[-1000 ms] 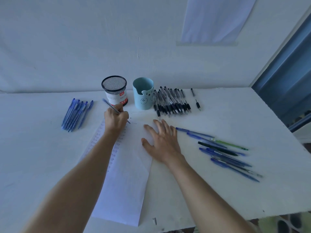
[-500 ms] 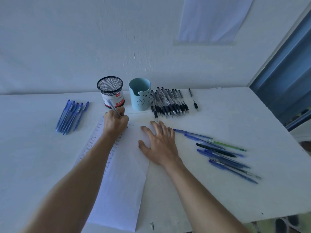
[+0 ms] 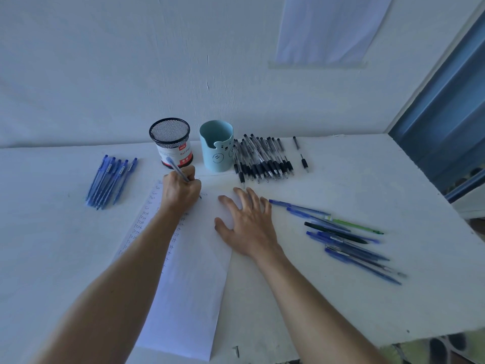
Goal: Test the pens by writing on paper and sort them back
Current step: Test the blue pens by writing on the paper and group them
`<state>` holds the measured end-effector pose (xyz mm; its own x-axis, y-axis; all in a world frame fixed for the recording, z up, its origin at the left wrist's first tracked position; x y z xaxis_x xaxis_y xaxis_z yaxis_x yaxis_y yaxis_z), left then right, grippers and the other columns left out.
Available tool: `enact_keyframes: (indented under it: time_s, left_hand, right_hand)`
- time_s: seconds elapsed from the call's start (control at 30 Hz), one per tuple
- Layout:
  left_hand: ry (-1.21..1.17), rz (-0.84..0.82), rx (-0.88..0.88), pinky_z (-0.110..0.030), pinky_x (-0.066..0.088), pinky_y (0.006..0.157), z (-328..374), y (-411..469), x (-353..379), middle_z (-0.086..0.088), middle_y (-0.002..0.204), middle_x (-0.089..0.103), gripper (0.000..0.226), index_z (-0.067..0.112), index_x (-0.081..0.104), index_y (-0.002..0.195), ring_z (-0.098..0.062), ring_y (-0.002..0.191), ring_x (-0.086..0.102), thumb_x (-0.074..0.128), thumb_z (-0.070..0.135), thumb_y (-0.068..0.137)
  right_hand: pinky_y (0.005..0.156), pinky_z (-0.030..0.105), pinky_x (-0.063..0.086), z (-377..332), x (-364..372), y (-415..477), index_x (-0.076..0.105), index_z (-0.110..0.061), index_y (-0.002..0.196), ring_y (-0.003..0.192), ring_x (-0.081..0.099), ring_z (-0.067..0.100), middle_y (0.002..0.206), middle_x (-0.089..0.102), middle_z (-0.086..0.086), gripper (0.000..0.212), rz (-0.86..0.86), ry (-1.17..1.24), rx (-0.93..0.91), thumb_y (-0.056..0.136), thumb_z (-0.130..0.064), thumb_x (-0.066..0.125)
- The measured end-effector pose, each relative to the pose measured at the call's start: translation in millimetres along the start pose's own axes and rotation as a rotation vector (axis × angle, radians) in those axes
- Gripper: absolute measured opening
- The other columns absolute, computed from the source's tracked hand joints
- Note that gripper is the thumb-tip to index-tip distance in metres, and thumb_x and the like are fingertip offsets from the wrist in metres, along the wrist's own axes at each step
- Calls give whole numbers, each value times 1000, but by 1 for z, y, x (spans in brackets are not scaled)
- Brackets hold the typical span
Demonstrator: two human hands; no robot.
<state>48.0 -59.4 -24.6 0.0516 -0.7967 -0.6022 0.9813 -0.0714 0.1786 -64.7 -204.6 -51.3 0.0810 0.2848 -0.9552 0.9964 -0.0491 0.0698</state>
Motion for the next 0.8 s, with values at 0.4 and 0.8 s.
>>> enact_keyframes:
  time_s: [0.4, 0.8]
  left_hand:
    - [10, -11, -3, -24, 18, 45, 1, 0, 2, -8, 63, 29, 28, 11, 32, 60, -19, 61, 22, 49, -9, 69]
    - [-17, -49, 46, -27, 18, 49, 6, -4, 4, 0, 56, 25, 19, 17, 26, 58, -16, 55, 21, 43, 9, 60]
  right_hand:
    - [115, 51, 11, 0, 1, 0, 37, -37, 144, 149, 12, 27, 160, 24, 1, 56, 3, 1, 2, 93, -57, 41]
    - [116, 52, 10, 0, 1, 0, 37, -37, 144, 149, 11, 28, 160, 24, 1, 56, 5, 5, 4, 92, -57, 41]
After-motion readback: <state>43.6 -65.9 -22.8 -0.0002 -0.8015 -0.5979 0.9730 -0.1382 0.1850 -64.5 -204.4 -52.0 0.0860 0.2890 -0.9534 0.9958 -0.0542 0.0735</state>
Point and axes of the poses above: each hand's wrist, its own y-axis towards the middle knuckle, its own x-axis out of the palm, z = x × y, the point moved 6 cm from there along y, towards the middle knuckle
